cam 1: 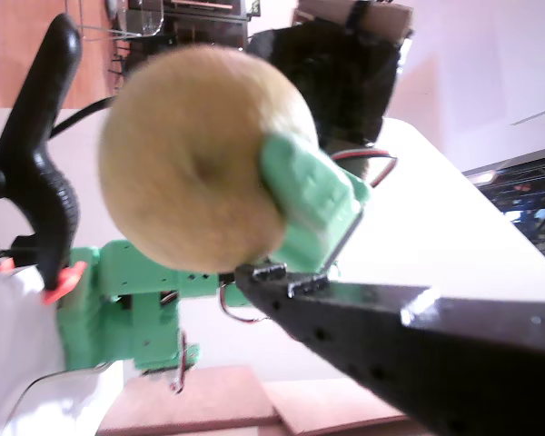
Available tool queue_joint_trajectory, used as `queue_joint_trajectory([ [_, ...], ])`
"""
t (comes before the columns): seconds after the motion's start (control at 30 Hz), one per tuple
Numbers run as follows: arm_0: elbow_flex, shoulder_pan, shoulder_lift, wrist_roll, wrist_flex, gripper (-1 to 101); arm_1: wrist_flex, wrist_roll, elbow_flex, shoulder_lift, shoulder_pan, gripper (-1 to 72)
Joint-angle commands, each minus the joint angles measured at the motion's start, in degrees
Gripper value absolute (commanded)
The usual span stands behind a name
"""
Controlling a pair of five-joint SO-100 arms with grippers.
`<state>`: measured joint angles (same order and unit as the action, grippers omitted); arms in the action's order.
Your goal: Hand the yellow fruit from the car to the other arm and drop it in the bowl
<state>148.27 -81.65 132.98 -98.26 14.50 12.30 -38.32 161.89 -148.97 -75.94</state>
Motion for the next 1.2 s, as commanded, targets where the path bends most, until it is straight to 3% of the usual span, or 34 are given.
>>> queue_joint_trajectory([
  [0.0, -1.1, -0.4, 0.4, -0.3, -1.6, 69, -2.0, 1.7, -3.1, -0.3, 7.3, 0.0],
  [0.27, -1.1, -0.4, 0.4, -0.5, -1.3, 69, 0.7, 8.8, -8.2, 3.9, 29.0, -0.1],
  [0.43, -1.1, -0.4, 0.4, -0.2, -0.9, 69, 1.8, 14.9, -13.4, 11.3, 37.4, -0.1],
  [0.7, -1.1, -0.1, 1.7, -0.1, 1.6, 67, 4.3, 24.3, -23.2, 25.8, 41.5, -0.1],
  [0.9, -1.3, 9.4, 11.9, 0.9, 10.4, 51, 4.5, 31.1, -34.2, 40.5, 43.2, -0.1],
  [1.03, -1.9, 17.0, 19.6, 5.3, 19.2, 47, 4.7, 33.8, -41.0, 49.0, 44.8, -0.1],
  [1.17, -2.0, 26.9, 21.0, 15.1, 23.4, 45, 6.9, 36.2, -47.9, 55.8, 45.6, -0.1],
])
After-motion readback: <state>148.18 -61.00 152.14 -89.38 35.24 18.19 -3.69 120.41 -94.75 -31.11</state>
